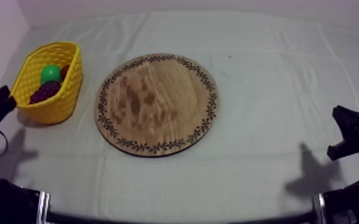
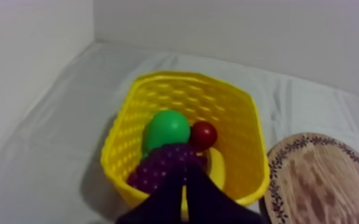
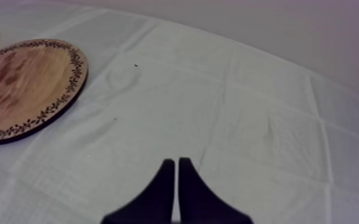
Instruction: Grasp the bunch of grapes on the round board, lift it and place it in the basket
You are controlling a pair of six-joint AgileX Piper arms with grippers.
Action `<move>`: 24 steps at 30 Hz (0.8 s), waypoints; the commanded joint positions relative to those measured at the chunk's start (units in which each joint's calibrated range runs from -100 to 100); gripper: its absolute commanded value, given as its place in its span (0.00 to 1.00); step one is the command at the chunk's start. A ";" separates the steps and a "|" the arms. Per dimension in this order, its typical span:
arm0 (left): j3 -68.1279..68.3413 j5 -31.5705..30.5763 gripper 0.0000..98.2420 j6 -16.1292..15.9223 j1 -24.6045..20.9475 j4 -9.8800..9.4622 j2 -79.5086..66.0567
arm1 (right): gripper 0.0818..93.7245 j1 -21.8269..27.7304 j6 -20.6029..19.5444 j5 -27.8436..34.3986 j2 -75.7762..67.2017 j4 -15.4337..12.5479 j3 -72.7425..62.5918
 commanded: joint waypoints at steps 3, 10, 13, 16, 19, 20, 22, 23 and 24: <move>3.71 2.92 0.00 -2.06 0.98 2.33 -10.67 | 0.00 -0.02 -0.02 -0.03 -0.01 0.01 -0.03; 4.58 9.20 0.00 -4.55 2.62 5.54 -19.84 | 0.00 -0.02 0.00 -0.03 -0.01 -0.02 -0.03; 4.64 10.11 0.00 -4.78 2.73 5.86 -21.05 | 0.00 -0.02 -0.01 -0.03 -0.01 -0.03 -0.03; 4.66 10.40 0.00 -4.91 2.81 5.87 -21.46 | 0.00 -0.02 -0.01 -0.03 -0.01 -0.04 -0.03; 4.67 10.45 0.00 -4.54 2.85 5.81 -21.66 | 0.00 -0.02 -0.01 -0.03 -0.01 -0.04 -0.03; 4.67 10.39 0.00 -4.31 2.90 5.76 -21.69 | 0.00 -0.02 -0.02 -0.03 -0.01 -0.04 -0.03; 4.83 9.61 0.00 -4.11 3.02 5.84 -21.72 | 0.00 -0.02 -0.02 -0.03 -0.01 -0.04 -0.03; 4.88 9.20 0.00 -4.30 3.05 6.10 -21.73 | 0.00 -0.02 -0.02 -0.03 -0.01 -0.04 -0.03; 4.82 9.13 0.00 -5.26 2.95 6.97 -21.74 | 0.00 -0.02 -0.01 -0.03 -0.01 -0.04 -0.03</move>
